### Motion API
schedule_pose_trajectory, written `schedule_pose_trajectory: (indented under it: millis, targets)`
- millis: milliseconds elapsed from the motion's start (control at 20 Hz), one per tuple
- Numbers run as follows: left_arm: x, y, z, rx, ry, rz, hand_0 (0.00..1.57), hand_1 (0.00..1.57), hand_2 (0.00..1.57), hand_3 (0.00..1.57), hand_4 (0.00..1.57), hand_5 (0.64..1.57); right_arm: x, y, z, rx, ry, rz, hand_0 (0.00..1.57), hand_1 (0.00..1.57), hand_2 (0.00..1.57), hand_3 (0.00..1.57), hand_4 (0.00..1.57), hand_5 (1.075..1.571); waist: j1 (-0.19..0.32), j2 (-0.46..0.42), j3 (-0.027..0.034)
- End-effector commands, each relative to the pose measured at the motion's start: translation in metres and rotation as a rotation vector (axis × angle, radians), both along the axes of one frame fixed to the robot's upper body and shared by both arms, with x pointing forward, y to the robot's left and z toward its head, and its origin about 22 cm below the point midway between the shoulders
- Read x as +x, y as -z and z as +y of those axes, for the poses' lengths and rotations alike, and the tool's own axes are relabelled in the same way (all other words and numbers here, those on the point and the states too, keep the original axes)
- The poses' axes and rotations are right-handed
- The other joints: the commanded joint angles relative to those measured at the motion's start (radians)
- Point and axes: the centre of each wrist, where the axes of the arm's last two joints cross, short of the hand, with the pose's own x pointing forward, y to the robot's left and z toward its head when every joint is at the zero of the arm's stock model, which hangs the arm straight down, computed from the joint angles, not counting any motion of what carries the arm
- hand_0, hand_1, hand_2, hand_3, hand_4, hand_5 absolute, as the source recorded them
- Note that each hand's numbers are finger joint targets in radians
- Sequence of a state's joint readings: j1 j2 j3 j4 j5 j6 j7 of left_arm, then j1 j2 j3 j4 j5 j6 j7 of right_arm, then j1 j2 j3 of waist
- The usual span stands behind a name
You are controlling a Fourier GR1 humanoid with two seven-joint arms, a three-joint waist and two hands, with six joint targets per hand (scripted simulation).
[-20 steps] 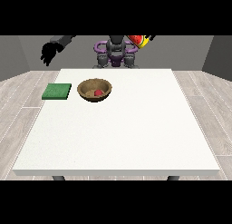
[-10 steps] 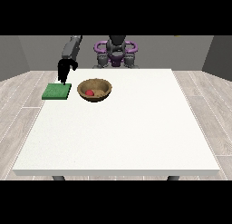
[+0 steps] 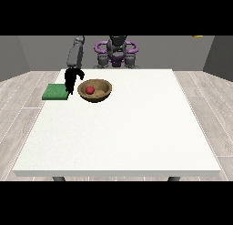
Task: Pick the cup and pour the ball into the bowl, then pick the bowl and place it on the pad
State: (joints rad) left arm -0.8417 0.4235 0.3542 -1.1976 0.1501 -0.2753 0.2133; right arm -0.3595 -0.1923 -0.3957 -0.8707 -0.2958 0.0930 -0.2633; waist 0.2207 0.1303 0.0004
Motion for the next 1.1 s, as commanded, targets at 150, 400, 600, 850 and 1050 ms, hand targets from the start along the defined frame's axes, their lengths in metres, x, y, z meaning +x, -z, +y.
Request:
schedule_pose_trajectory:
  millis: [150, 400, 600, 850, 1050]
  targets:
    - [-0.019, -0.013, 0.029, -0.008, 0.011, -0.020, 0.00, 0.00, 0.00, 0.00, 1.01, 1.535, 0.011, 0.019, 0.017, 0.005, -0.011, -0.037, 0.00, 0.00, 0.00, 0.00, 0.55, 1.558, -0.002, 0.042, 0.0006]
    - [-0.030, -0.043, 0.030, -0.005, -0.015, -0.119, 0.00, 0.00, 0.00, 0.00, 1.02, 1.536, 0.024, 0.008, -0.004, 0.005, -0.013, -0.091, 0.00, 0.00, 0.00, 0.00, 0.50, 1.551, -0.016, 0.130, 0.0011]
    - [-0.042, -0.037, 0.051, 0.016, -0.022, -0.126, 0.00, 0.00, 0.00, 0.00, 1.01, 1.542, 0.019, 0.023, 0.010, -0.009, 0.010, -0.096, 0.00, 0.00, 0.00, 0.00, 0.45, 1.544, -0.014, 0.138, 0.0008]
    - [-0.038, -0.019, 0.062, 0.001, -0.072, -0.085, 0.00, 0.00, 0.00, 0.00, 1.02, 1.536, 0.048, 0.004, 0.051, -0.007, -0.055, -0.060, 0.00, 0.00, 0.00, 0.00, 0.44, 1.547, -0.053, 0.105, -0.0001]
    - [-0.048, -0.030, 0.059, 0.004, 0.000, -0.084, 0.00, 0.00, 0.00, 0.00, 1.02, 1.545, 0.043, 0.014, 0.047, -0.001, 0.007, -0.042, 0.00, 0.00, 0.00, 0.00, 0.47, 1.547, 0.010, 0.092, 0.0005]
